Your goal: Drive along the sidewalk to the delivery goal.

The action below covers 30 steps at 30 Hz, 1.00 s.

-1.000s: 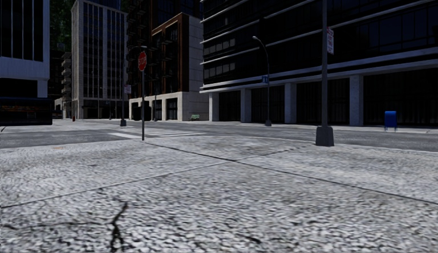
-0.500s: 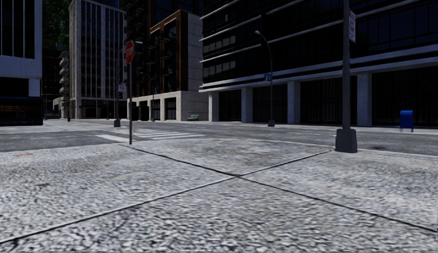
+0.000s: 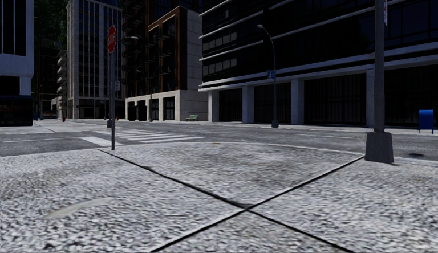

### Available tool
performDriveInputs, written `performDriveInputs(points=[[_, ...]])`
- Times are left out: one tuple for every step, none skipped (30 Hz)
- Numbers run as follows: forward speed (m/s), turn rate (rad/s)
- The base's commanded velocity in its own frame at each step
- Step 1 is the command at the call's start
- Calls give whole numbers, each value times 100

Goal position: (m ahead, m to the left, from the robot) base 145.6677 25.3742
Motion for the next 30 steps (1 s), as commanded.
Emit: performDriveInputs(points=[[200, 0], [200, 0], [200, 0], [200, 0], [200, 0], [200, 0], [200, 0], [200, 0], [200, 0], [200, 0], [200, 0], [200, 0], [200, 0], [200, 0], [200, 0], [200, 0], [200, 0], [200, 0], [200, 0], [200, 0], [200, 0], [200, 1], [200, 5], [200, 5], [200, 9], [200, 12], [200, 13], [200, 13], [200, 13], [200, 13]])
